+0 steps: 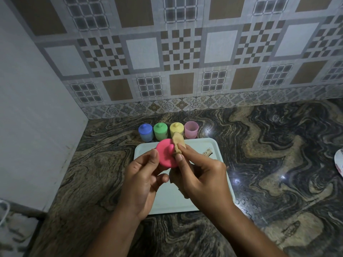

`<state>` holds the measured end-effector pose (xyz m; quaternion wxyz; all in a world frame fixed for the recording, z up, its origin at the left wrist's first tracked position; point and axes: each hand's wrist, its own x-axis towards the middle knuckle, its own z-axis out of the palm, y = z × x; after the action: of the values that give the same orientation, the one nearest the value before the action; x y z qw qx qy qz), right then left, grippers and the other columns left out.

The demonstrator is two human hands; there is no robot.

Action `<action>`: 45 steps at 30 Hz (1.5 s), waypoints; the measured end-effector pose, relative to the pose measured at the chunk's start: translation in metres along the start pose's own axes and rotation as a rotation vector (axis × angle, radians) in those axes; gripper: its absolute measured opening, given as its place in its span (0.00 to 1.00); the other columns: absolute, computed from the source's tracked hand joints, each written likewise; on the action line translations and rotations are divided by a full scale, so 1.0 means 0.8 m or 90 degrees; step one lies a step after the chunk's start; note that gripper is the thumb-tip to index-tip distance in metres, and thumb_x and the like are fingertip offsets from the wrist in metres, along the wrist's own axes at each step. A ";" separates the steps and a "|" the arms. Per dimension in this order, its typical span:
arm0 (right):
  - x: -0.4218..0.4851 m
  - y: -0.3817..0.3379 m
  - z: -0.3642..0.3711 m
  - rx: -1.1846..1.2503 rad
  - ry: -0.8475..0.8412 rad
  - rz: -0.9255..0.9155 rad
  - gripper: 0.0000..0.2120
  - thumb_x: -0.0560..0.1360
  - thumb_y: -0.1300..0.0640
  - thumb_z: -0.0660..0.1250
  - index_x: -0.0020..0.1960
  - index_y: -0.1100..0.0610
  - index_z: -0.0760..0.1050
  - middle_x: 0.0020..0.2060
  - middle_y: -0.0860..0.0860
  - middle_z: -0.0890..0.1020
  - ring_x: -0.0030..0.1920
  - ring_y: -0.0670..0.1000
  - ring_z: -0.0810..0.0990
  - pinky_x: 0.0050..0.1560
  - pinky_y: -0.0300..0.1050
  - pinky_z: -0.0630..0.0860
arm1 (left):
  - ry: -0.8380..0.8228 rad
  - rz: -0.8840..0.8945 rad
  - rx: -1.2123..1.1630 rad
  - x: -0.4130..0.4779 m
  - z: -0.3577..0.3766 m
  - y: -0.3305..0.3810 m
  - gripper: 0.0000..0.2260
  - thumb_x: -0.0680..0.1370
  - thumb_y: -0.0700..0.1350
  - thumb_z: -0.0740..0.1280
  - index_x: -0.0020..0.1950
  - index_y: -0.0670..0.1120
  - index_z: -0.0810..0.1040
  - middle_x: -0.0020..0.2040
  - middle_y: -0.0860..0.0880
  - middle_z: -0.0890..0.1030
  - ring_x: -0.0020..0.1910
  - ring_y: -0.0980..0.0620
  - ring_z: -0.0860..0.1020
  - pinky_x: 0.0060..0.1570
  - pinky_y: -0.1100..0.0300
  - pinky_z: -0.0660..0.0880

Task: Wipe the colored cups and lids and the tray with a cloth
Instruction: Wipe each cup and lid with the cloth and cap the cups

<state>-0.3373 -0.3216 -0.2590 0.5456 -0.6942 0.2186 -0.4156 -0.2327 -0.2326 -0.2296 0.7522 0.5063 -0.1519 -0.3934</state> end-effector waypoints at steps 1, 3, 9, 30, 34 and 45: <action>-0.001 0.000 -0.001 -0.011 -0.003 -0.012 0.11 0.80 0.57 0.68 0.61 0.52 0.84 0.33 0.39 0.81 0.26 0.45 0.75 0.28 0.48 0.76 | 0.003 -0.011 0.004 0.001 0.000 0.000 0.12 0.76 0.48 0.64 0.47 0.46 0.86 0.46 0.47 0.86 0.39 0.57 0.81 0.28 0.65 0.73; -0.002 0.002 -0.004 -0.056 -0.007 -0.039 0.12 0.79 0.60 0.69 0.62 0.55 0.84 0.42 0.38 0.84 0.31 0.39 0.77 0.33 0.45 0.78 | 0.010 -0.035 0.018 0.002 -0.002 0.000 0.12 0.76 0.48 0.64 0.48 0.45 0.86 0.46 0.45 0.85 0.40 0.55 0.81 0.29 0.65 0.74; 0.009 0.001 -0.017 -0.053 0.018 0.009 0.12 0.80 0.58 0.67 0.60 0.50 0.85 0.33 0.41 0.84 0.28 0.40 0.77 0.31 0.38 0.74 | -0.025 -0.032 0.091 0.003 -0.013 0.008 0.10 0.77 0.52 0.70 0.44 0.47 0.85 0.41 0.47 0.83 0.33 0.54 0.76 0.31 0.56 0.59; 0.021 -0.006 -0.012 0.073 -0.007 0.139 0.11 0.83 0.51 0.64 0.55 0.51 0.85 0.27 0.66 0.77 0.19 0.59 0.73 0.19 0.58 0.74 | 0.046 -0.085 -0.105 0.013 -0.006 -0.007 0.06 0.72 0.45 0.67 0.47 0.46 0.79 0.44 0.47 0.86 0.39 0.55 0.84 0.34 0.63 0.80; 0.017 -0.019 -0.011 0.163 -0.055 0.162 0.13 0.85 0.57 0.61 0.52 0.55 0.85 0.29 0.72 0.76 0.20 0.71 0.72 0.17 0.63 0.71 | 0.069 -0.064 -0.119 0.019 -0.007 -0.009 0.06 0.72 0.43 0.68 0.48 0.46 0.79 0.42 0.46 0.86 0.37 0.54 0.85 0.36 0.62 0.81; 0.015 -0.003 -0.010 0.182 -0.067 0.218 0.12 0.84 0.56 0.62 0.59 0.51 0.84 0.23 0.63 0.75 0.23 0.59 0.74 0.22 0.66 0.72 | 0.092 0.209 0.413 0.023 -0.023 -0.027 0.09 0.77 0.40 0.71 0.54 0.51 0.84 0.60 0.56 0.82 0.49 0.53 0.85 0.32 0.53 0.83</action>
<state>-0.3376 -0.3343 -0.2524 0.7115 -0.5835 0.2435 -0.3065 -0.2188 -0.2384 -0.2602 0.6147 0.7137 -0.2943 -0.1618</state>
